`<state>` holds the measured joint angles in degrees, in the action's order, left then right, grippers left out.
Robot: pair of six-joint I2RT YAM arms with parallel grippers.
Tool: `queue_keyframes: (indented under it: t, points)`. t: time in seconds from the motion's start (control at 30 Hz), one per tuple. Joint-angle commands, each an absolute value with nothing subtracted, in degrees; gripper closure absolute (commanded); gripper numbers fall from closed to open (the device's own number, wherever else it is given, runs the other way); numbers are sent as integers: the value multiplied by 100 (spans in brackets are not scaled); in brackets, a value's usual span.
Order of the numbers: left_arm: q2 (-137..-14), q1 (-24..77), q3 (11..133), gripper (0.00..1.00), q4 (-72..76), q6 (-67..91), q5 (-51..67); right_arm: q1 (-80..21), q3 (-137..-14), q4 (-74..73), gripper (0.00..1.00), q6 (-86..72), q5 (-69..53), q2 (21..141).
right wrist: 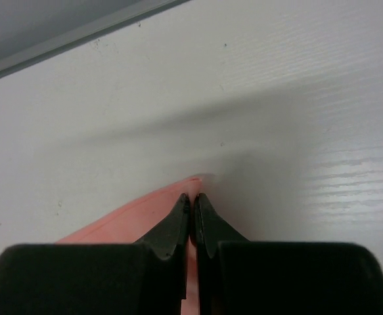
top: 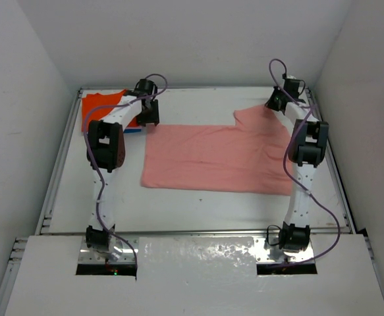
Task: Fold and stack the t-shirts
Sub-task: Grap the side of the flattened tshirt furthest away from the robot with both arms
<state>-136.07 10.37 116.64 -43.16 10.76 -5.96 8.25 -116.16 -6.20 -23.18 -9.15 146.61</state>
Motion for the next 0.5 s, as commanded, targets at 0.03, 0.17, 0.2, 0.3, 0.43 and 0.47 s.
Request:
queue_keyframes:
  t: [0.03, 0.17, 0.2, 0.3, 0.43, 0.47]
  points:
    - [-13649, 993, 11918, 53, -4298, 914, -703, 967, -11549, -387, 97, -2285, -1098, 13984]
    - [-13702, 1002, 11866, 53, -4351, 958, -958, 993, -11304, -317, 97, -2250, -1230, 13800]
    - [-13685, 1002, 11822, 53, -4272, 958, -923, 993, -11268, -308, 97, -2250, -1239, 13773]
    - [-13623, 1019, 11567, 59, -4062, 975, -651, 993, -11119, -273, 97, -2232, -1274, 13685]
    - [-13527, 1020, 11435, 98, -3903, 1168, -536, 993, -10908, -132, 98, -2206, -1415, 13579]
    - [-13335, 1020, 11365, 100, -3685, 1273, -493, 993, -10890, -114, 98, -2215, -1432, 13536]
